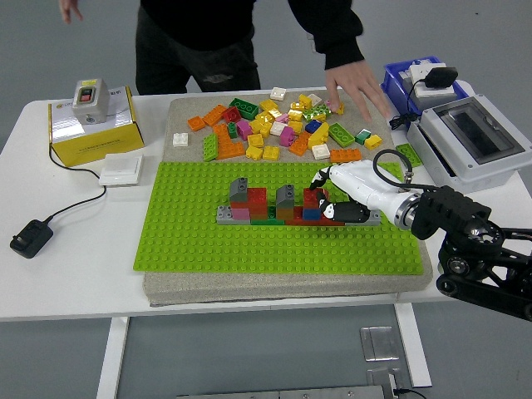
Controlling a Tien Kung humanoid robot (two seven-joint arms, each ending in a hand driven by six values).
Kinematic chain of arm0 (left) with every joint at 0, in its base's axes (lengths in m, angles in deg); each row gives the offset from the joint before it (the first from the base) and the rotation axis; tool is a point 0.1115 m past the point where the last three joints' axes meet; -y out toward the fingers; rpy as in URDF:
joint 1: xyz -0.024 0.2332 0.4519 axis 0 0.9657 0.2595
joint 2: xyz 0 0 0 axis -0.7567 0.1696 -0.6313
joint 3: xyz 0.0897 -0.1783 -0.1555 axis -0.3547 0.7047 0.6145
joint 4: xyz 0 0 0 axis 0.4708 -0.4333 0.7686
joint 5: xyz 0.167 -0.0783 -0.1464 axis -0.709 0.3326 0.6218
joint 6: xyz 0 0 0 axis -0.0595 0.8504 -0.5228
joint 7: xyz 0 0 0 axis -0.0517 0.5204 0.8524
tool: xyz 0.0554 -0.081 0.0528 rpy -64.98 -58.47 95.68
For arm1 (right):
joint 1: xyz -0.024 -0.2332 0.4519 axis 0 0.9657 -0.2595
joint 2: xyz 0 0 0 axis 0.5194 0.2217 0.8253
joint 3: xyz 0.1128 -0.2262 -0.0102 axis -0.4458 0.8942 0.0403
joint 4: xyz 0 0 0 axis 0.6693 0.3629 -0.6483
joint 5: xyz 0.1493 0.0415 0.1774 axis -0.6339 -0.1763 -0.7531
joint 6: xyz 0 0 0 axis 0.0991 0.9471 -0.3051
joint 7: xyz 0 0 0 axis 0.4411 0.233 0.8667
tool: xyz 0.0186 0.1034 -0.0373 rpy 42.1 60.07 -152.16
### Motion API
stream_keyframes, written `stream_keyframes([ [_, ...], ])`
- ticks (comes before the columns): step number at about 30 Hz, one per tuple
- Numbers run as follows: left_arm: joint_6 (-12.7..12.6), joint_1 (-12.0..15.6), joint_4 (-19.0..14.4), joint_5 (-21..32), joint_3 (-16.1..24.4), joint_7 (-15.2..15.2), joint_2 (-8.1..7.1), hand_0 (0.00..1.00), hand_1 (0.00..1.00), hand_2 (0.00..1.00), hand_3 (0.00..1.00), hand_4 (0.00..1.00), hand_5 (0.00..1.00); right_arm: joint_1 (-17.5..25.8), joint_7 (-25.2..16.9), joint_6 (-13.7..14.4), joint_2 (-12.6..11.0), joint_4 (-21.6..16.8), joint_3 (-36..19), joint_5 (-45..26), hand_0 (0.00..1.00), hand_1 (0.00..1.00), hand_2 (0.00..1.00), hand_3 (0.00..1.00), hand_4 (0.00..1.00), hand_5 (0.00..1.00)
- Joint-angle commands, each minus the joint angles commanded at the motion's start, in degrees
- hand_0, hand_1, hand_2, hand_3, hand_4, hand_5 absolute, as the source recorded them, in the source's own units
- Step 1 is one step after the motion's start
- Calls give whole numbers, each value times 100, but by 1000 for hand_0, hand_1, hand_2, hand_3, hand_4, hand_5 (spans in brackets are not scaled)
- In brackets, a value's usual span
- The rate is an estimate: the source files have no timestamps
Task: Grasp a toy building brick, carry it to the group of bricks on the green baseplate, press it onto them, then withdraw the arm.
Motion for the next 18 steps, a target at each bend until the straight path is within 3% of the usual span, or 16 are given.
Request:
stream_keyframes([
  [6, 1, 2, 0, -62, 46, 12, -8, 607, 592, 517, 586, 112, 706, 219, 88, 2, -70, -193, -455, 175, 85, 161, 739, 703, 279, 499],
  [11, 5, 41, 0, -196, 181, 71, 30, 608, 591, 517, 586, 113, 705, 867, 343, -190, -9, -437, -1279, 548, 87, 166, 745, 709, 278, 499],
  [18, 13, 93, 0, -516, 477, 161, 68, 607, 591, 516, 585, 110, 702, 1661, 266, -62, 108, -519, -2496, 693, 93, 191, 753, 723, 317, 468],
])
